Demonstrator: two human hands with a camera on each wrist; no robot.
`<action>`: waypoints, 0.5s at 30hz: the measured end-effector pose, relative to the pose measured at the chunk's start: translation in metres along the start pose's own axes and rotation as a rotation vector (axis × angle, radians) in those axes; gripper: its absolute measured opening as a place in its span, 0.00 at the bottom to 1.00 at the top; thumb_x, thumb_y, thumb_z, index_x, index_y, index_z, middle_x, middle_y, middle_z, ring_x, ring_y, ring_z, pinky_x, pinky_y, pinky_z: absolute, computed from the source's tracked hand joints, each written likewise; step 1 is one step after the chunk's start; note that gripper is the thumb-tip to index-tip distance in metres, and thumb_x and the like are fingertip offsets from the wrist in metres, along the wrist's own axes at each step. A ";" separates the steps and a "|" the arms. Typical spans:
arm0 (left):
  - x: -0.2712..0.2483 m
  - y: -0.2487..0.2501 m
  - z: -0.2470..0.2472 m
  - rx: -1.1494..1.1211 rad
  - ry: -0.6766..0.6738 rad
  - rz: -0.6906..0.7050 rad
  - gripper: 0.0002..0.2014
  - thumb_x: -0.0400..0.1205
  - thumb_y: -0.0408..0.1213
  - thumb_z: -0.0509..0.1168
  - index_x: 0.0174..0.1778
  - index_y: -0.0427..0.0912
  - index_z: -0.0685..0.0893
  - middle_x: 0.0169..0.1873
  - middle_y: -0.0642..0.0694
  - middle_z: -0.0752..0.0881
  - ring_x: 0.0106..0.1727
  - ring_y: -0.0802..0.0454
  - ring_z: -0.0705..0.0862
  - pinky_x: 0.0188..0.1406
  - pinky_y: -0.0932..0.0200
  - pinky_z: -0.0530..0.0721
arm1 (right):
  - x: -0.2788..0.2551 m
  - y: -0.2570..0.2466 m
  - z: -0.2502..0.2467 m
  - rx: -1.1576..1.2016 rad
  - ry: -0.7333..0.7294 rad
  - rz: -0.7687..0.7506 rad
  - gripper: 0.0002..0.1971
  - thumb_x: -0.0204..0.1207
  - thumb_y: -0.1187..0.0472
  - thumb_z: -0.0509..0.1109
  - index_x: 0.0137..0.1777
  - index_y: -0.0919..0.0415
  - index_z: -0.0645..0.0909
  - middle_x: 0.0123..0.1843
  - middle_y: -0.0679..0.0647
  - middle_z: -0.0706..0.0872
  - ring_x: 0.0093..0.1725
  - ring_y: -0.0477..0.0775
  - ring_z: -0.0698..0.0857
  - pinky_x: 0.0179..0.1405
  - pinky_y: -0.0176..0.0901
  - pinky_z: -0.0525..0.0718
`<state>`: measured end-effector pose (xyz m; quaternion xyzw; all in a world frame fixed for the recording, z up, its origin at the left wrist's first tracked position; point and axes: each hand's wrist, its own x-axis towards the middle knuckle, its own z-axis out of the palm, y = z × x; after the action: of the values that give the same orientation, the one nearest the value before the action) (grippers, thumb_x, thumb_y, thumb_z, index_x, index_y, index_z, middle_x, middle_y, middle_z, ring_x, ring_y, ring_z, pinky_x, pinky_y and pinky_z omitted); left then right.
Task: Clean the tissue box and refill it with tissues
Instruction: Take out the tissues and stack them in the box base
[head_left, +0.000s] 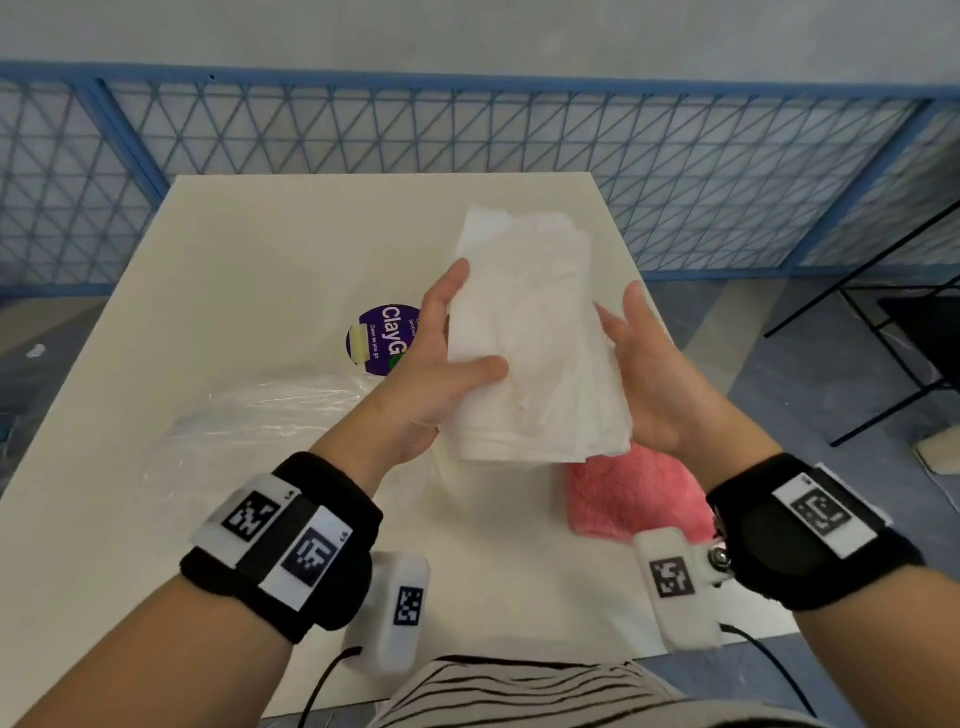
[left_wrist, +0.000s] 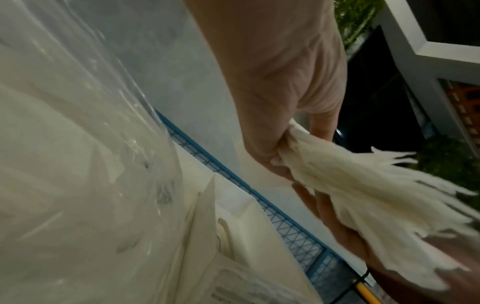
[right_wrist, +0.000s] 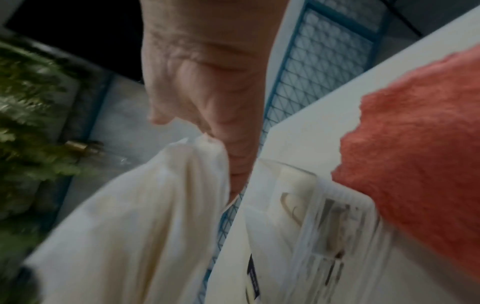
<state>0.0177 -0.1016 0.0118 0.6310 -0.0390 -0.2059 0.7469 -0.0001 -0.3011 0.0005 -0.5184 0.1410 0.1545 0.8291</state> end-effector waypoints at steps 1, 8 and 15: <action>0.001 0.000 0.001 0.048 -0.003 0.014 0.44 0.78 0.19 0.65 0.76 0.70 0.58 0.68 0.60 0.75 0.62 0.59 0.82 0.55 0.61 0.86 | 0.003 0.000 0.003 -0.080 -0.018 -0.052 0.38 0.72 0.41 0.64 0.82 0.51 0.59 0.69 0.52 0.82 0.62 0.51 0.86 0.58 0.48 0.87; 0.014 -0.015 0.003 0.423 0.091 -0.188 0.43 0.83 0.43 0.64 0.83 0.54 0.38 0.79 0.53 0.62 0.76 0.51 0.69 0.71 0.51 0.73 | 0.029 -0.007 0.009 -0.690 0.127 -0.338 0.40 0.75 0.71 0.69 0.79 0.37 0.58 0.75 0.51 0.73 0.61 0.51 0.85 0.49 0.41 0.87; 0.011 -0.035 -0.004 0.867 -0.058 -0.356 0.26 0.87 0.38 0.54 0.82 0.43 0.60 0.83 0.44 0.54 0.77 0.44 0.69 0.70 0.55 0.68 | 0.050 0.002 0.027 -1.582 0.288 -0.411 0.40 0.77 0.73 0.55 0.82 0.37 0.49 0.84 0.54 0.57 0.60 0.64 0.82 0.45 0.47 0.78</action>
<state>0.0196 -0.1060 -0.0242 0.8756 -0.0334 -0.3130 0.3663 0.0472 -0.2701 -0.0090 -0.9786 -0.0019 -0.0145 0.2054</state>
